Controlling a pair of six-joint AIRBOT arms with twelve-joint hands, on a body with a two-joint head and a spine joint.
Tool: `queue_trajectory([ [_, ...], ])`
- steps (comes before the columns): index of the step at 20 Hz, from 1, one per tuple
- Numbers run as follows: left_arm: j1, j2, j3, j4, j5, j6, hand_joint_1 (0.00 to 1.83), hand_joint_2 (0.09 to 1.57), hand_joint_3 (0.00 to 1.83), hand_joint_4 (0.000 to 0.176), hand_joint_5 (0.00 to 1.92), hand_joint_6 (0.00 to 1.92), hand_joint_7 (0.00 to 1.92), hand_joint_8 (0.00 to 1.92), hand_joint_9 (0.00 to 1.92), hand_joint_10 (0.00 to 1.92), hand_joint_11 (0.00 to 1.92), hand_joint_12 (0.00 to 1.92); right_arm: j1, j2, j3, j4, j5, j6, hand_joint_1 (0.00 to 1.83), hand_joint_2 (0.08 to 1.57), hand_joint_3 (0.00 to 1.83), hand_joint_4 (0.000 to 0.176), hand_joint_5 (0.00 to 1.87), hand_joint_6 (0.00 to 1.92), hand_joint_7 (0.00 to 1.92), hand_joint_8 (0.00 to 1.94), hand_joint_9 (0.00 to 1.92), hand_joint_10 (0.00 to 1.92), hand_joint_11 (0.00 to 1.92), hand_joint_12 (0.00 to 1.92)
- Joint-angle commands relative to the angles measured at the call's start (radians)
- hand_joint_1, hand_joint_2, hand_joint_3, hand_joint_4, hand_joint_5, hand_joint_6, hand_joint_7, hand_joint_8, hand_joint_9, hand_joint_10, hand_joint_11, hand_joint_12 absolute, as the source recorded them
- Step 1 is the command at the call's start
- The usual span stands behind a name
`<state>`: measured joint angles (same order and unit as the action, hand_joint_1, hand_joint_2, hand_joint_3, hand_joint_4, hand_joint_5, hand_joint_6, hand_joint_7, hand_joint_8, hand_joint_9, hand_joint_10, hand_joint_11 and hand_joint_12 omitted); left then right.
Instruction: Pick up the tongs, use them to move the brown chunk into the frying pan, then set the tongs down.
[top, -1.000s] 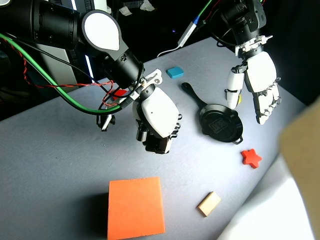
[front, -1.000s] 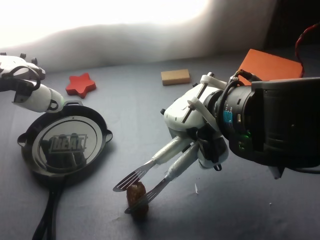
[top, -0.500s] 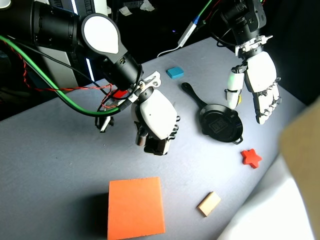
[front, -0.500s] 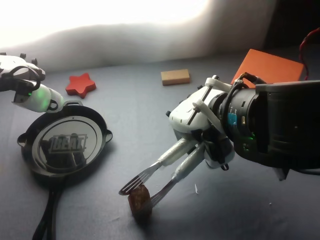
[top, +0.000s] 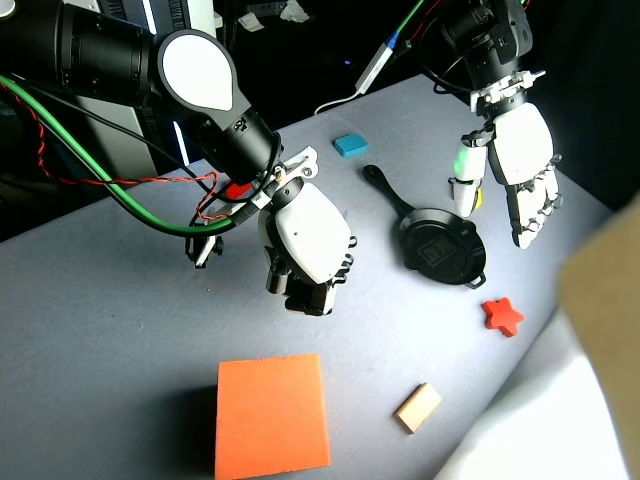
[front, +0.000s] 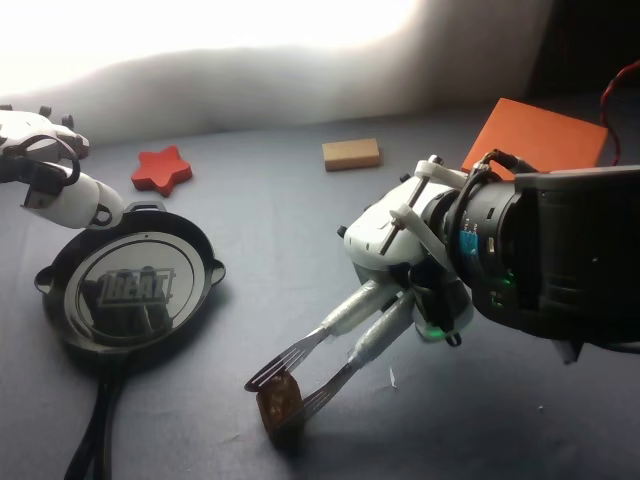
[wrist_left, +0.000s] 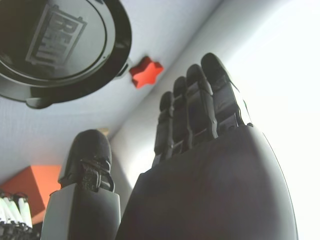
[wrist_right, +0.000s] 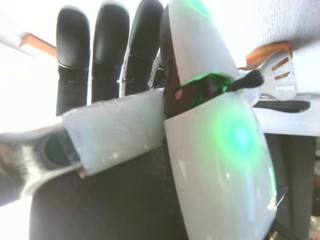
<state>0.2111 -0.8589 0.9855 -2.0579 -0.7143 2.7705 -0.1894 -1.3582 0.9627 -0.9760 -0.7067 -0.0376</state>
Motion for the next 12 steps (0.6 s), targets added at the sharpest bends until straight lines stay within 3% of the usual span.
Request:
queue_trajectory([
  [1, -0.004, 0.003, 0.001, 0.055, 0.002, 0.002, 0.28, 1.35, 0.00, 0.017, 0.11, 0.00, 0.17, 0.00, 0.18, 0.00, 0.00, 0.49, 0.003, 0.005, 0.001, -0.050, 0.027, -0.003, 1.24, 1.09, 0.00, 0.000, 0.94, 1.04, 1.15, 0.76, 1.20, 0.56, 0.76, 1.32],
  [2, -0.004, 0.003, 0.001, 0.055, 0.002, 0.002, 0.26, 1.35, 0.00, 0.019, 0.10, 0.00, 0.16, 0.00, 0.18, 0.00, 0.00, 0.50, 0.001, 0.005, 0.001, -0.050, 0.027, -0.004, 1.24, 1.09, 0.00, 0.000, 0.95, 1.02, 1.15, 0.76, 1.21, 0.54, 0.76, 1.33],
  [3, -0.004, 0.003, 0.002, 0.055, 0.002, 0.002, 0.24, 1.36, 0.00, 0.021, 0.09, 0.00, 0.16, 0.00, 0.18, 0.00, 0.00, 0.51, -0.001, 0.005, 0.001, -0.050, 0.027, -0.004, 1.36, 1.07, 0.01, 0.000, 0.94, 0.99, 1.14, 0.66, 1.06, 1.00, 0.74, 1.33],
  [4, -0.004, 0.003, 0.002, 0.055, 0.002, 0.002, 0.24, 1.36, 0.00, 0.019, 0.09, 0.00, 0.17, 0.00, 0.18, 0.00, 0.00, 0.50, -0.001, 0.004, 0.001, -0.050, 0.027, -0.004, 1.26, 1.08, 0.00, 0.000, 0.95, 1.02, 1.15, 0.73, 1.11, 0.80, 0.75, 1.33],
  [6, -0.004, 0.003, 0.002, 0.055, 0.003, 0.002, 0.27, 1.35, 0.00, 0.019, 0.09, 0.00, 0.16, 0.00, 0.18, 0.00, 0.00, 0.49, 0.000, 0.004, 0.001, -0.050, 0.028, -0.004, 1.25, 1.09, 0.00, 0.000, 0.94, 1.00, 1.16, 0.78, 1.20, 0.61, 0.77, 1.33],
  [12, -0.004, 0.003, 0.002, 0.055, 0.003, 0.002, 0.28, 1.35, 0.00, 0.019, 0.11, 0.01, 0.17, 0.00, 0.19, 0.00, 0.00, 0.52, 0.000, 0.003, 0.001, -0.050, 0.029, -0.008, 1.26, 1.09, 0.00, 0.000, 0.94, 0.98, 1.17, 0.80, 1.22, 0.57, 0.76, 1.34],
])
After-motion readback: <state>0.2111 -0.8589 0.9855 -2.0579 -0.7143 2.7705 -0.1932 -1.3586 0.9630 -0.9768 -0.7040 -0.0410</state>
